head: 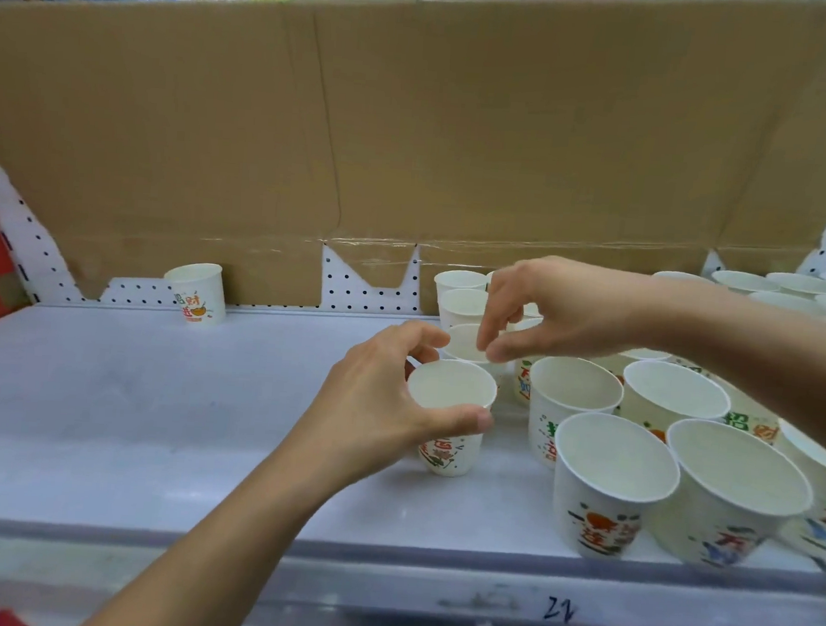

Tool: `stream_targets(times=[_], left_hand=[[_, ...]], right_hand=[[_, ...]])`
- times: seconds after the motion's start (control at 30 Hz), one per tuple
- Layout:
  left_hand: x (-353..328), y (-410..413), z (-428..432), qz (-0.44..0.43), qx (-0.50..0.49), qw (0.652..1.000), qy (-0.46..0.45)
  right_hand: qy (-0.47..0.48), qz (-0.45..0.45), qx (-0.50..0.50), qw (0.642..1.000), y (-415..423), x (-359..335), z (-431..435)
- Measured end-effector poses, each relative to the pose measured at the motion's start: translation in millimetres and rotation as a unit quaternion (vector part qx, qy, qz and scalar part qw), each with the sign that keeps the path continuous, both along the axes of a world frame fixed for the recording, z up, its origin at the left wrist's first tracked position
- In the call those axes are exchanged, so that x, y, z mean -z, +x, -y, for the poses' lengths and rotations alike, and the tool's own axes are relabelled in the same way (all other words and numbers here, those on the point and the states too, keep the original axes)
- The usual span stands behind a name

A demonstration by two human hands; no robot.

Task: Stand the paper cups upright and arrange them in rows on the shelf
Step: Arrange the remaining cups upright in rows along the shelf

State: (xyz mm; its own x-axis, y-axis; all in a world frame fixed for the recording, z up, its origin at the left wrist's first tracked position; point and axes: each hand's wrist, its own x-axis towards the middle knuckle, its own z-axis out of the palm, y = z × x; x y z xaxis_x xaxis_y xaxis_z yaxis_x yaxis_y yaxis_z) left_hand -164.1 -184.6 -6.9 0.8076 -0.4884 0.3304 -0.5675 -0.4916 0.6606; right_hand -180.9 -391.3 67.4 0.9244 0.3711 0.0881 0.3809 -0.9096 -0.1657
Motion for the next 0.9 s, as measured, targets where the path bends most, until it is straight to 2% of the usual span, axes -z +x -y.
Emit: stream_targets(times=[0.57,0.7,0.9], left_hand=[[-3.7,-12.4,11.6,0.047,-0.017,0.999,0.007],[-12.1,44.4,-30.1,0.079,-0.075,0.994,-0.023],[-11.2,169.1,-121.8,0.091,-0.241,0.959,0.119]], right_hand=[[-0.004,0.021,0.004,1.000,8.6,8.5,8.8],[-0.012,0.032,0.017,0.999,27.3,0.4,-1.8],[-0.055,0.022,0.130,0.990,75.8,-3.9,-5.3]])
